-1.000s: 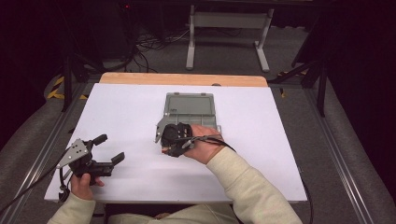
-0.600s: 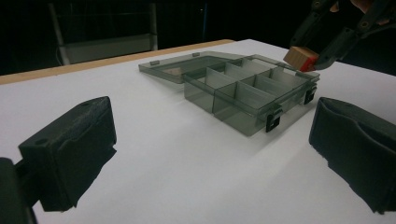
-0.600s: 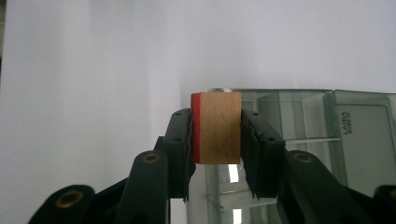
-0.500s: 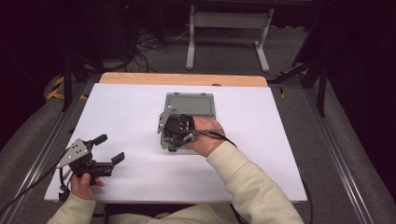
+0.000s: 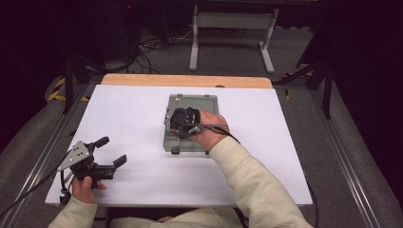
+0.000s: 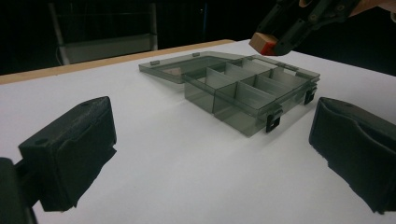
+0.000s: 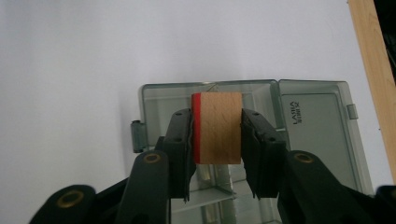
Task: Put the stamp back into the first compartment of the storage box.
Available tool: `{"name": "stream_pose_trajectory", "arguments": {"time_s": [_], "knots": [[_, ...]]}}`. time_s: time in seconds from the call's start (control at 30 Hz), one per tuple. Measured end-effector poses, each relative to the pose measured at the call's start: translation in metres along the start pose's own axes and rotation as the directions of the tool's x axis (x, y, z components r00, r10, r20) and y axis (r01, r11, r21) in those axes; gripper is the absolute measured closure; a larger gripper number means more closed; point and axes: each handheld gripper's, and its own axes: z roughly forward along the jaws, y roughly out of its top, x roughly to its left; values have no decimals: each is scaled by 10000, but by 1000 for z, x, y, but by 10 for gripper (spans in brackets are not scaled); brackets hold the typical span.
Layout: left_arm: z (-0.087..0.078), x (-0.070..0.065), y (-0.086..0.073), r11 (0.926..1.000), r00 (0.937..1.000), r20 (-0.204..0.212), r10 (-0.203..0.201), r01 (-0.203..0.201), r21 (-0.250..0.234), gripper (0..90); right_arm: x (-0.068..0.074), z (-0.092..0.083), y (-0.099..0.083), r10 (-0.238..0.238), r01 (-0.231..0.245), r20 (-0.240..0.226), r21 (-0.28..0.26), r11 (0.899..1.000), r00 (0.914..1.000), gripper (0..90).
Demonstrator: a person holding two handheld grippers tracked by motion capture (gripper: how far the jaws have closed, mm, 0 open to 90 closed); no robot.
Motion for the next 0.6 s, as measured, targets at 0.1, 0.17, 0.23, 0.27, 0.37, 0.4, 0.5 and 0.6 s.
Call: {"name": "stream_pose_trajectory", "arguments": {"time_s": [0.1,0.17,0.23,0.27,0.37,0.4,0.5,0.6], "knots": [[0,0,0,10000,10000,2,11,-11,5,14,-5,4,-1,29,-29,73,-15,10000,10000,657],[0,0,0,10000,10000,5,-2,2,5,14,-8,7,-2,32,-33,131,82,10000,9999,656],[0,0,0,10000,10000,13,-5,5,11,14,-10,10,-2,75,-77,175,116,9999,9998,656],[0,0,0,10000,10000,7,-5,5,4,14,-12,11,-2,31,-34,181,148,9999,9998,656],[0,0,0,10000,10000,20,-8,8,5,15,-15,15,-2,60,-65,227,221,9997,9997,657],[0,0,0,10000,10000,7,-13,13,-2,14,-17,17,-2,40,-46,248,246,9997,9997,657],[0,0,0,10000,10000,21,-10,10,9,14,-19,20,-1,-36,29,299,239,9997,9995,656],[0,0,0,10000,10000,17,-20,20,-15,14,-22,24,-1,-63,54,326,266,9996,9994,656]]}}
